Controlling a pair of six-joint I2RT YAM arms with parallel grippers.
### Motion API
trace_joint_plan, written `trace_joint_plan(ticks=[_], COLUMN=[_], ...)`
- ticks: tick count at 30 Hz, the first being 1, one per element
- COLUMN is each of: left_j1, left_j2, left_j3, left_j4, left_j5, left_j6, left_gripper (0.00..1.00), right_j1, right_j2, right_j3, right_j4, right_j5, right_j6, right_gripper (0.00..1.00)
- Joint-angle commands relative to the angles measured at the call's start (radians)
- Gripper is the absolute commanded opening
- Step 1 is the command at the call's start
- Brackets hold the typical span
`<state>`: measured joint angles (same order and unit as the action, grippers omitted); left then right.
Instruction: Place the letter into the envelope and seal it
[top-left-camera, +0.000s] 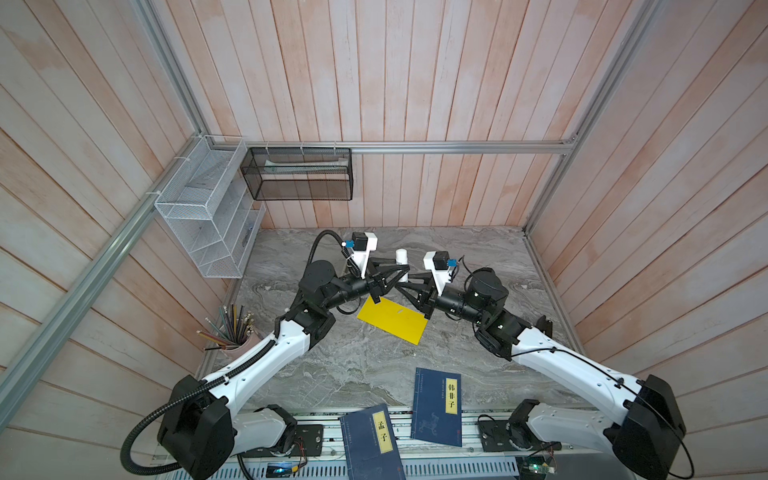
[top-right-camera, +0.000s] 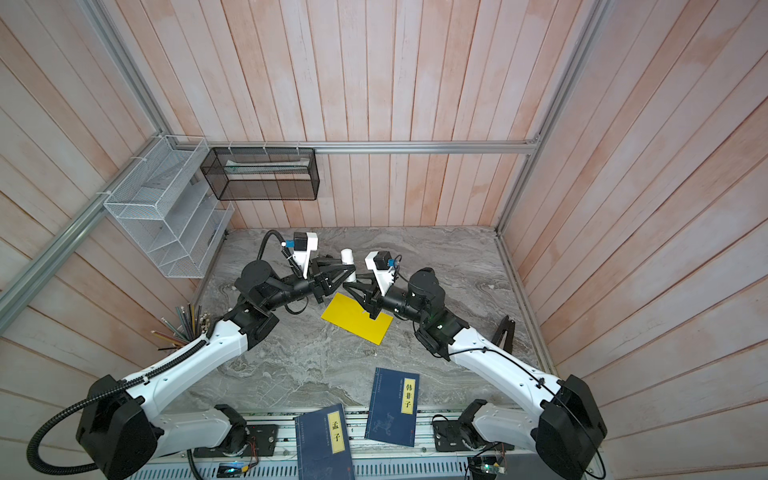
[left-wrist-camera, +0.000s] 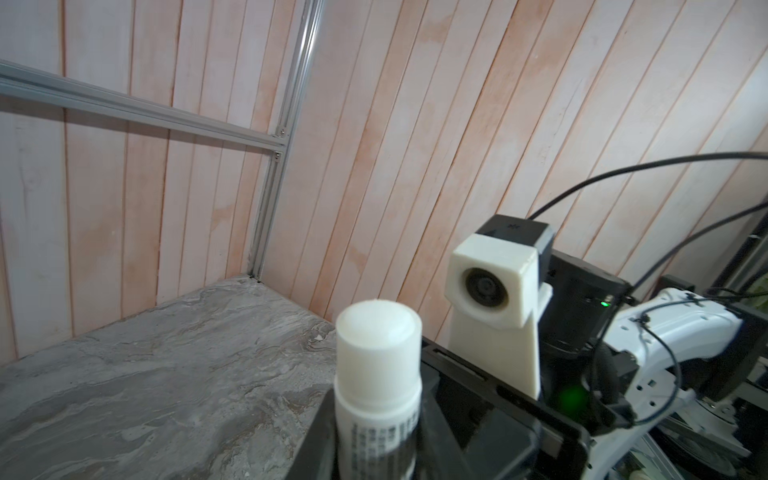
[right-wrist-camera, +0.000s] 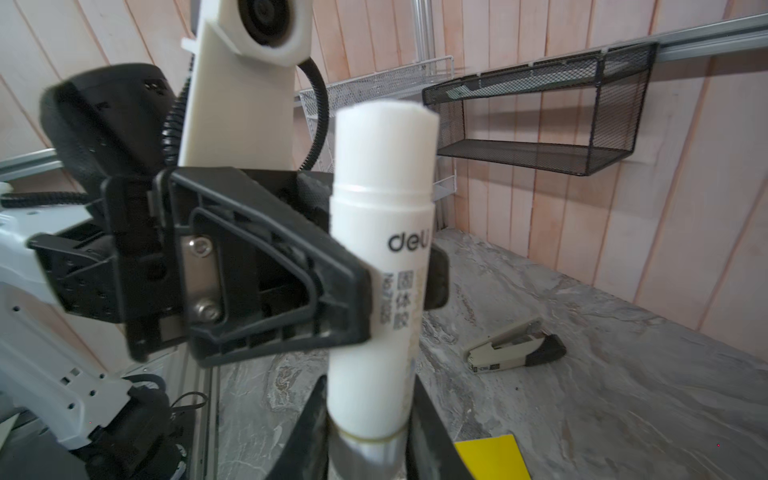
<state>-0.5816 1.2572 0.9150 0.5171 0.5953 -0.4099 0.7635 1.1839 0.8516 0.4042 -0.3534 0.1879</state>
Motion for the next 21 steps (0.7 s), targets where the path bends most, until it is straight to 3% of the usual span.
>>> trace_joint_plan(ticks=[1,9,18,21], left_j1=[-0.027,-0.041,-0.048,-0.048], left_j2=[-0.033,-0.051,-0.070,-0.080], left_j3=[-0.010,-0.022,-0.052,-0.064], left_j4=[-0.030,-0.029,-0.008,-0.004], left_j5=[-0.128,-0.228,-0.336,-0.365], left_j6=[0.052,0.077,0.094,0.098], left_gripper=[0.00,0.00,0.00,0.00], right_j1=[0.073,0.268,0.404,0.433], right_j2=[0.000,0.060,0.171,0.193], right_j3=[0.059,0.083,0.153,0.166], right_j4=[-0.102,-0.051,-0.006,-0.002], right_j5=[0.344,0.779,1.059,1.092], right_j6=[-0.139,-0.268,-0.394,-0.418], right_gripper=[0.06,0.04,0.05,0.13])
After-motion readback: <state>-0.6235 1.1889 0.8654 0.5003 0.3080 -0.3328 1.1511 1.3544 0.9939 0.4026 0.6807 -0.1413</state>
